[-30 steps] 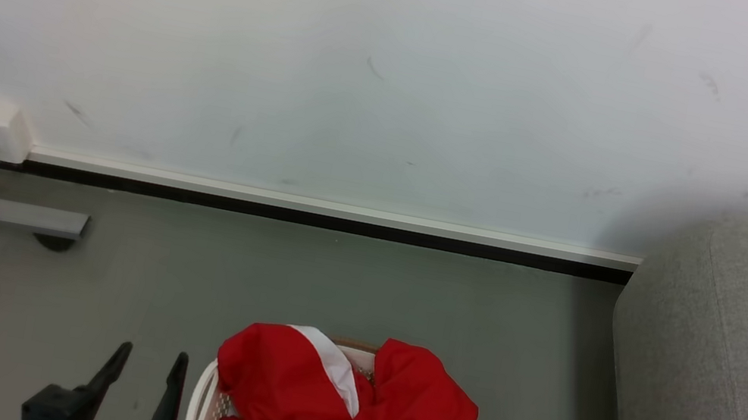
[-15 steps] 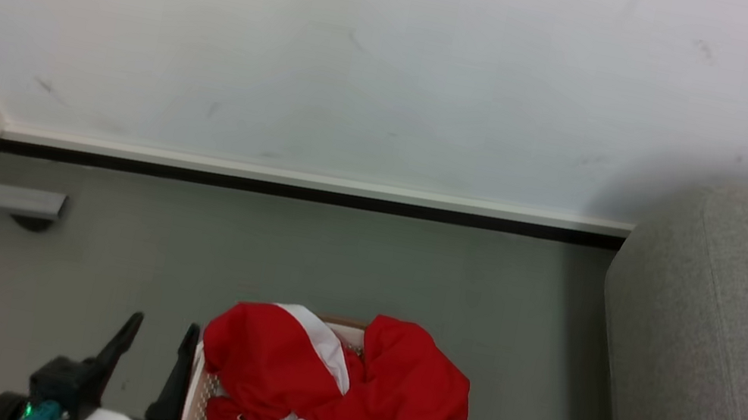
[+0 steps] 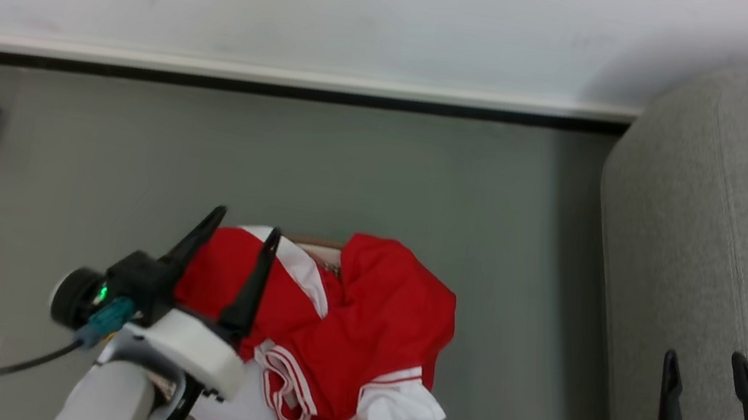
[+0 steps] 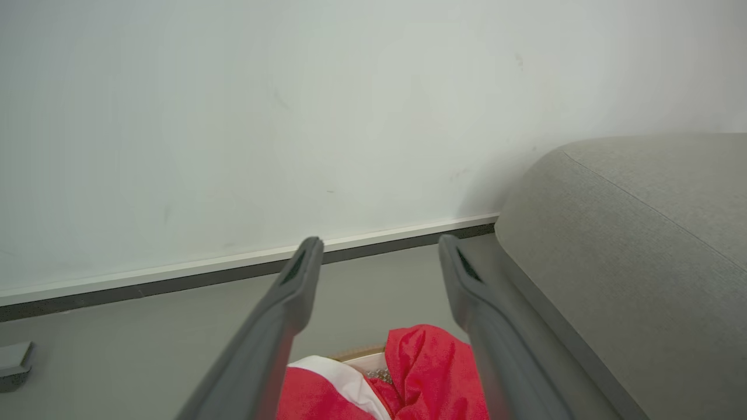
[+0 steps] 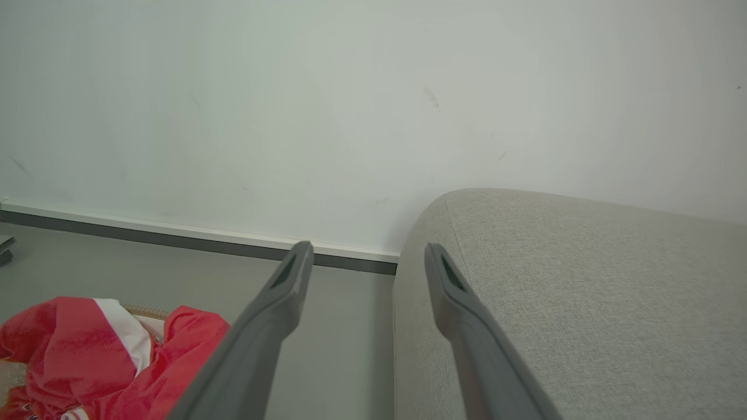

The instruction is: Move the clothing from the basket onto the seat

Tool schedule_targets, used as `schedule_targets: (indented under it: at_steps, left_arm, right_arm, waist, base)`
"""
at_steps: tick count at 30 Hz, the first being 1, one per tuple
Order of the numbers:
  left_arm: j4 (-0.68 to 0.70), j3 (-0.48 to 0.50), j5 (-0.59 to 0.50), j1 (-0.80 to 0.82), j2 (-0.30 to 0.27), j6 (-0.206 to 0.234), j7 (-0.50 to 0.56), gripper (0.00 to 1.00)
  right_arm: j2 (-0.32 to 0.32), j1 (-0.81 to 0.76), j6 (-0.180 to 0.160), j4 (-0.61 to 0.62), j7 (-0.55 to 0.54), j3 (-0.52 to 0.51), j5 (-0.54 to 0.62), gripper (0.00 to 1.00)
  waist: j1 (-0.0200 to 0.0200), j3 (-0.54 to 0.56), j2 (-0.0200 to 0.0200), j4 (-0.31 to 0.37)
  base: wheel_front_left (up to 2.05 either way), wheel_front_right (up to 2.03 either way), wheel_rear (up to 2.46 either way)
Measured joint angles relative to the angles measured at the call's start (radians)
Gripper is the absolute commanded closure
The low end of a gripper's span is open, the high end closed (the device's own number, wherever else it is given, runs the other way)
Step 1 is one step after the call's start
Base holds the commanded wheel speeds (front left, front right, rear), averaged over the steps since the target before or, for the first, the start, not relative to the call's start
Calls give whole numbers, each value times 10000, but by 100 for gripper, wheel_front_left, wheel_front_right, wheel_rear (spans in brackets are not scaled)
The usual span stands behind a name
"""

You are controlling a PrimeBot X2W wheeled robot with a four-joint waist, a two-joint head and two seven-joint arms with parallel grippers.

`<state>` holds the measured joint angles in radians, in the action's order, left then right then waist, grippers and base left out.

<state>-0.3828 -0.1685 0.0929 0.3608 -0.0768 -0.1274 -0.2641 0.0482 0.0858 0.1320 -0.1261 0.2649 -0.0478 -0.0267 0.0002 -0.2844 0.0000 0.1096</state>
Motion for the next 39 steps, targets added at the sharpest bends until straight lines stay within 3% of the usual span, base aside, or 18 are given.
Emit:
schedule_targets:
  at_steps: [10,17,29,39]
  left_arm:
    - [-1360,-1827,449,2176,-345,-40,31,0]
    - [-2694,-2934,744,3692,-550,-40,782,0]
    - [-4594,-3737,1795,5225,-759,-40,1235,0]
    - [-5896,-3758,1906,5999,-995,35,1166,0]
  right_arm:
    - [15,779,0,412,0,19,-328,0]
    - [17,1148,0,640,0,127,-671,0]
    - [17,1497,0,945,0,105,-895,0]
    - [17,1626,0,1099,0,111,-951,0]
  waist:
    - [1,-1696,0,700]
    - [1,-3094,0,1175]
    - [1,-5083,0,1520]
    - [0,-5743,0,1586]
  base:
    - [0,0,0]
    - [0,0,0]
    - [0,0,0]
    - [0,0,0]
